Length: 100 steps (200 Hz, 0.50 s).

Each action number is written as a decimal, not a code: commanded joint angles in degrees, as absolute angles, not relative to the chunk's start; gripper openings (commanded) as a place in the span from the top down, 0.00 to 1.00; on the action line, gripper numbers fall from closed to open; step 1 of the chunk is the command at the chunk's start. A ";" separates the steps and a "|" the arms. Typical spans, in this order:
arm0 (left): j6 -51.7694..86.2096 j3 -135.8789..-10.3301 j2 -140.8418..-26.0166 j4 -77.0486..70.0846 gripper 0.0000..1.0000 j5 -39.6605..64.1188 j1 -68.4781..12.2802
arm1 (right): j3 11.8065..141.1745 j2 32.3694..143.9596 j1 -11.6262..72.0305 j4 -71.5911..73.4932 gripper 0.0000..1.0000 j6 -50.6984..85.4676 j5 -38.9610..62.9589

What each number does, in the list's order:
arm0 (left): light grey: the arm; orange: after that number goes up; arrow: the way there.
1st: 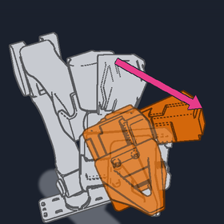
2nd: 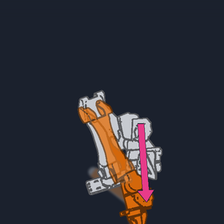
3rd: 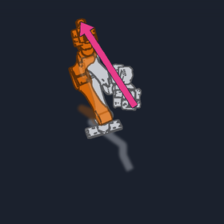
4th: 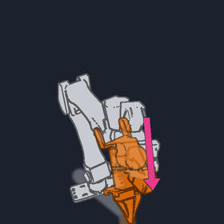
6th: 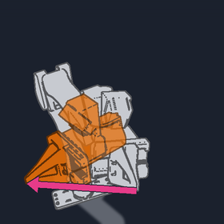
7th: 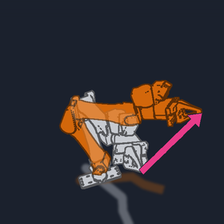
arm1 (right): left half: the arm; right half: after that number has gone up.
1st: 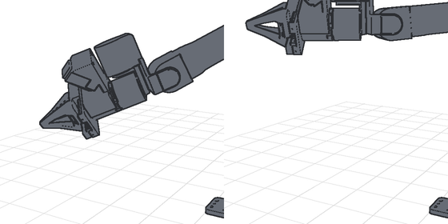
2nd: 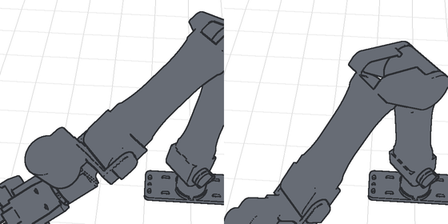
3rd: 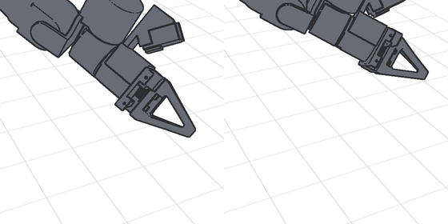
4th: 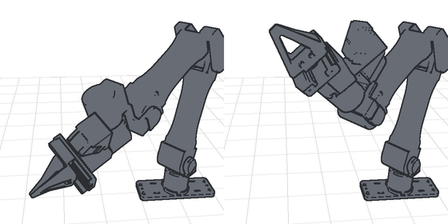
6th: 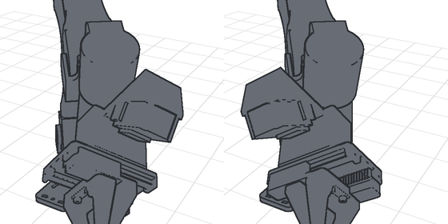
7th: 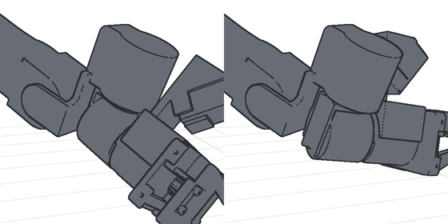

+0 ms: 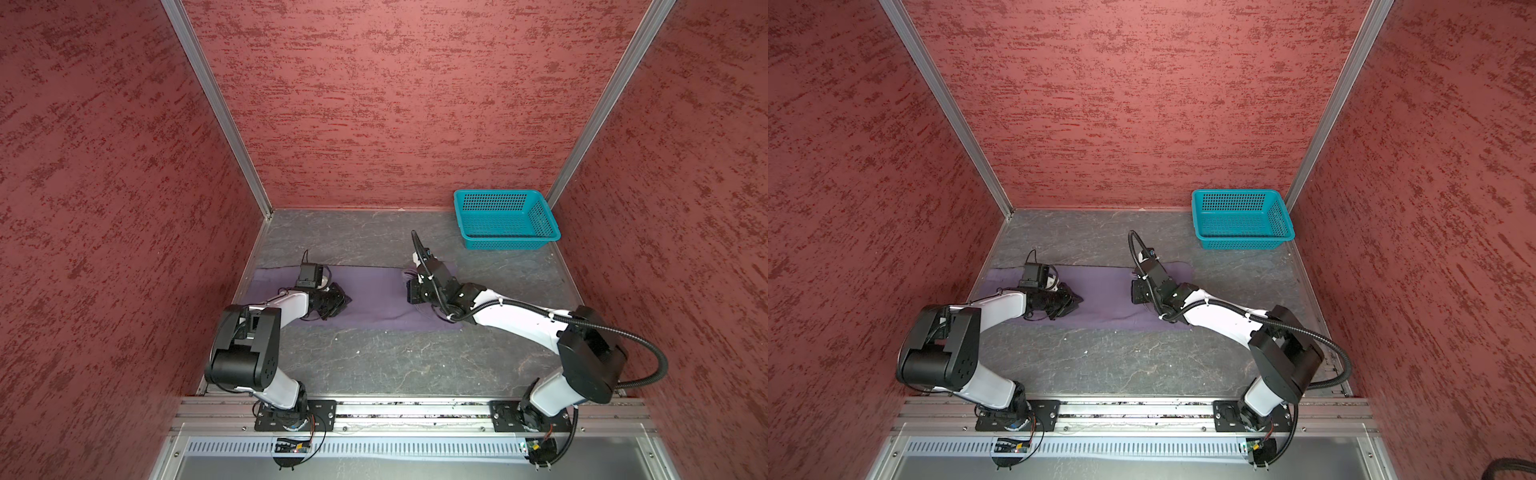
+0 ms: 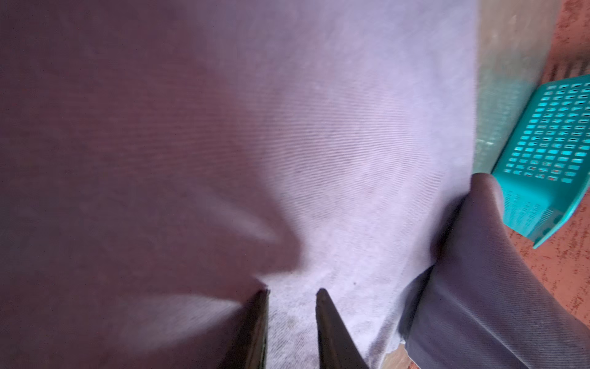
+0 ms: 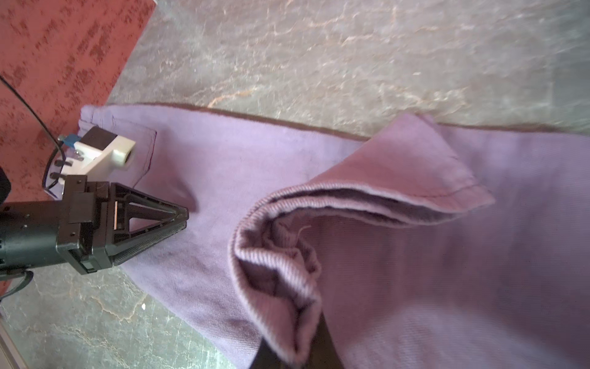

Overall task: Fold and stack the trousers
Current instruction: Fold the trousers at the center of the table.

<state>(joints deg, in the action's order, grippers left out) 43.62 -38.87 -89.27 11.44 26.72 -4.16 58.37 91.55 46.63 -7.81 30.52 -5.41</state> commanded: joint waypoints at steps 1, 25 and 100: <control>42.31 -39.02 -90.29 8.80 0.72 26.43 -4.04 | 60.55 92.89 47.86 -4.33 1.00 31.35 -3.98; 42.28 -39.03 -91.10 8.29 0.72 26.54 -4.00 | 62.20 94.93 49.15 -4.30 1.00 30.70 -3.78; 41.73 -39.69 -91.63 9.01 0.57 26.51 -4.02 | 66.69 107.60 54.91 -11.35 0.76 25.17 -2.61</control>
